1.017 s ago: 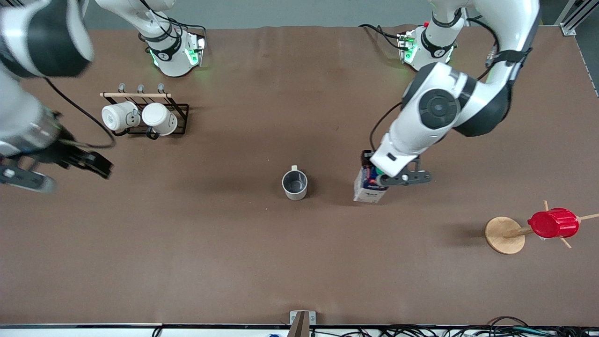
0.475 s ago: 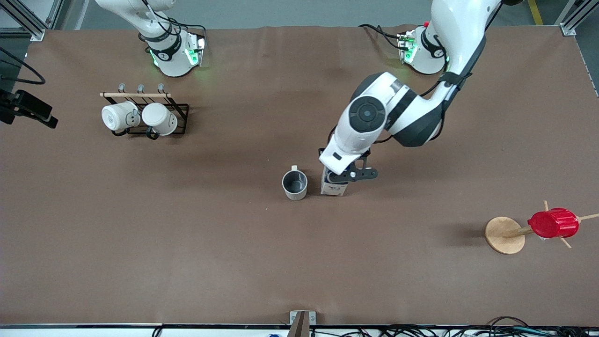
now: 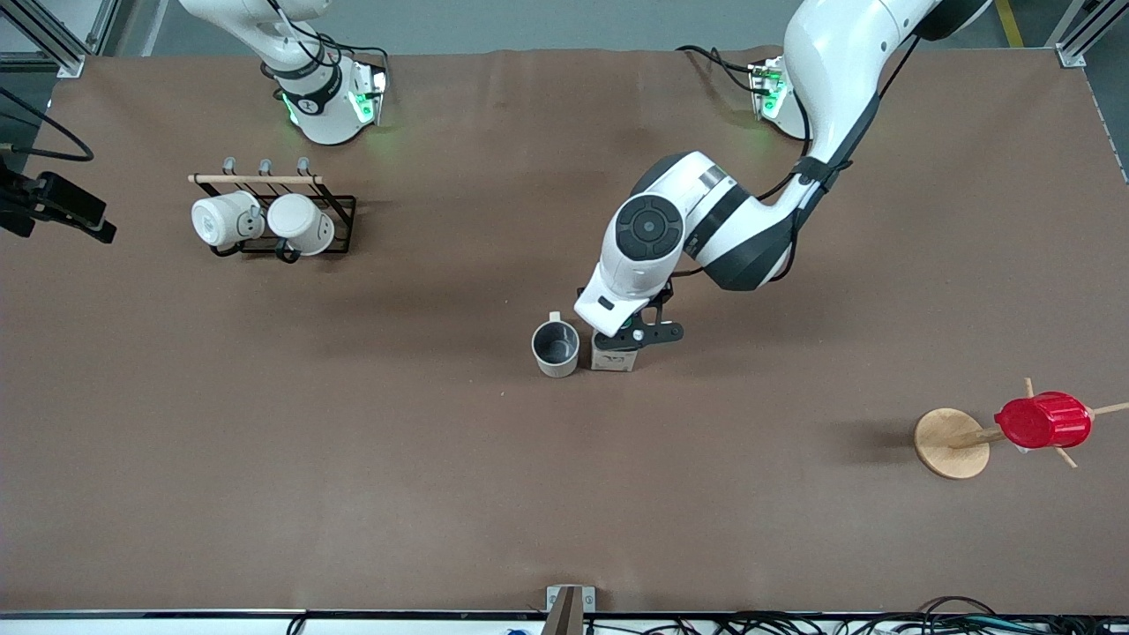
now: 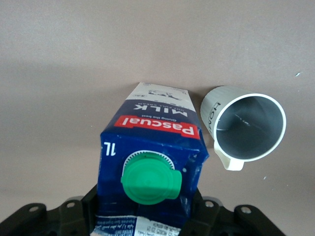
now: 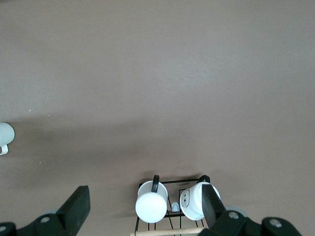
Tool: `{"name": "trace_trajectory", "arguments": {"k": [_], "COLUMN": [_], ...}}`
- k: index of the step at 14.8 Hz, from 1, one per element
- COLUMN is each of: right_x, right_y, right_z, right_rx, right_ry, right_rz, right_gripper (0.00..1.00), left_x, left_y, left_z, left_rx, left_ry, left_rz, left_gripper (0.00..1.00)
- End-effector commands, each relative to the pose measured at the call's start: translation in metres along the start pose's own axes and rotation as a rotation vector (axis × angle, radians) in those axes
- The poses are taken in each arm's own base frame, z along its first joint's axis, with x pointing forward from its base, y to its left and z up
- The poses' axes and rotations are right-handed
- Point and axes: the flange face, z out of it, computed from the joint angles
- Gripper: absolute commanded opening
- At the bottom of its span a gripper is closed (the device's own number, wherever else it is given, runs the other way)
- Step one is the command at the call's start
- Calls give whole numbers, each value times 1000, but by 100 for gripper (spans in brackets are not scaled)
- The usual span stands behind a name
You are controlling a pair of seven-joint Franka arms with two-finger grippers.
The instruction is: Place cup and milk on table
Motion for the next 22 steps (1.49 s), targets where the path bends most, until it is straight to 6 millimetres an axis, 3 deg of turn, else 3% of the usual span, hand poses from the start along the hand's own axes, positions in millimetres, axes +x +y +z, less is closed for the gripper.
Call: {"name": "trace_trajectory", "arguments": {"k": [1, 3, 4, 6, 8, 11, 16, 22], "right_x": [-2, -2, -2, -3, -2, 0, 1, 1], "right_y": [2, 0, -2, -2, -1, -1, -4, -3], "right_z": [-2, -1, -2, -2, 0, 5, 5, 5], "right_rx": [16, 16, 16, 16, 14, 10, 10, 12], "right_ry": [-6, -11, -9, -11, -9, -10, -1, -3], "right_rz": [-5, -11, -14, -14, -11, -12, -15, -14], "right_gripper": [100, 100, 100, 100, 100, 100, 100, 100], "left_x": [5, 6, 6, 7, 7, 0, -2, -8], "left_y": [2, 2, 1, 0, -3, -17, -74, -187], "left_z": [2, 2, 2, -3, -17, -68, -130, -190], "left_rx": [19, 26, 30, 29, 20, -4, 4, -35], "left_ry": [2, 11, 16, 24, 44, 102, 158, 171], "left_rz": [2, 14, 16, 14, 4, -3, -27, 27], "left_gripper": [65, 67, 74, 100, 100, 100, 100, 100]}}
